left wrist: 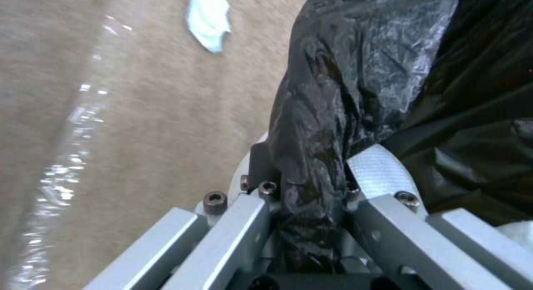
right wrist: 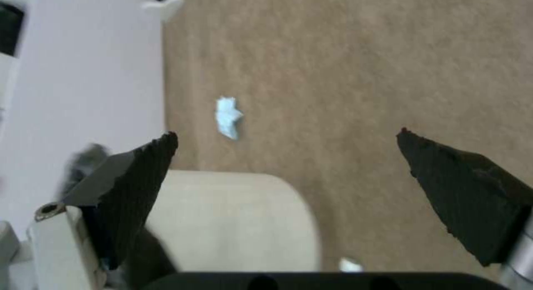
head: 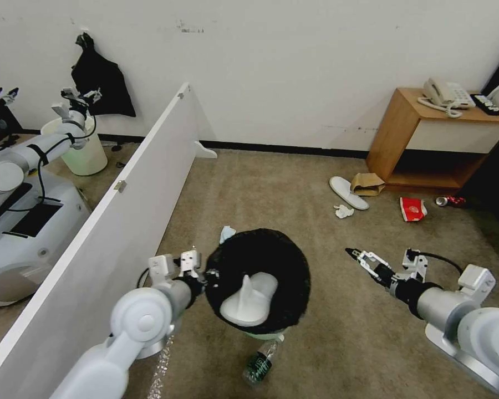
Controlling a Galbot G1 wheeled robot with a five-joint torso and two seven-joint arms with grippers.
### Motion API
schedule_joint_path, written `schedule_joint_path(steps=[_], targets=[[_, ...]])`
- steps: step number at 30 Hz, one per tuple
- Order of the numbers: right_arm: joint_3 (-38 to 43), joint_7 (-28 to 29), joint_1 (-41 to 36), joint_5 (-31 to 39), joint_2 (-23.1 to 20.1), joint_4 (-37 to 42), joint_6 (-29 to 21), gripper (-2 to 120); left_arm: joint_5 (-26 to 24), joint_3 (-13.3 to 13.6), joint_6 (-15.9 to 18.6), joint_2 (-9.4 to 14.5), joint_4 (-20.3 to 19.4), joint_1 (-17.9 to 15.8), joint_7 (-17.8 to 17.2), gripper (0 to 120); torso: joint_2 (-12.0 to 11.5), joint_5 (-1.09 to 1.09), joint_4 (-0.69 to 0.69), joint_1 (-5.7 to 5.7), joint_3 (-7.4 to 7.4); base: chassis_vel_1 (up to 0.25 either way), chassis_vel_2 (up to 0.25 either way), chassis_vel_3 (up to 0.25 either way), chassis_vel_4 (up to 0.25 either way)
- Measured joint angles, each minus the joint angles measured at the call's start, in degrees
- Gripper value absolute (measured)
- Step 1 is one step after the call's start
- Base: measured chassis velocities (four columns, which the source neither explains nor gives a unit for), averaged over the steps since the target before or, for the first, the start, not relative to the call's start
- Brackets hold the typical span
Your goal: Pick up the trash bin, then pick up the garbage from the floor and place it into the trash bin.
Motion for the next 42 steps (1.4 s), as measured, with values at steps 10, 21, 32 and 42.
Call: schedule_joint_path(steps=[10,21,32,42], targets=[[-6.2,0.4,0.7,-7.8,2.1,-1.2,-3.1,100,-0.4,-6.5,-0.6,2.5,-2.8,4.5,1.5,2,0.0,0.00,0.00,0.00,0.00,0.000,0.000,0.000,0.000],[-10.1,3.5,2.2,-9.0,0.5,-1.7,-3.4,100,-0.6,-8.4,-0.7,3.5,-3.5,5.9,2.5,2,0.0,0.01,0.00,0.00,0.01,0.000,0.000,0.000,0.000],[-14.5,5.7,3.8,-7.5,-3.8,-1.4,-3.6,100,1.9,-9.2,-0.6,3.6,-2.9,6.9,4.8,2,0.0,0.02,-0.01,0.00,0.01,0.000,0.000,0.000,0.000],[-22.6,7.6,9.1,-5.5,-5.9,-2.7,-3.6,100,5.1,-10.5,-0.6,3.2,-2.0,8.1,6.3,2,0.0,0.01,-0.01,0.00,0.01,0.000,0.000,0.000,0.000]])
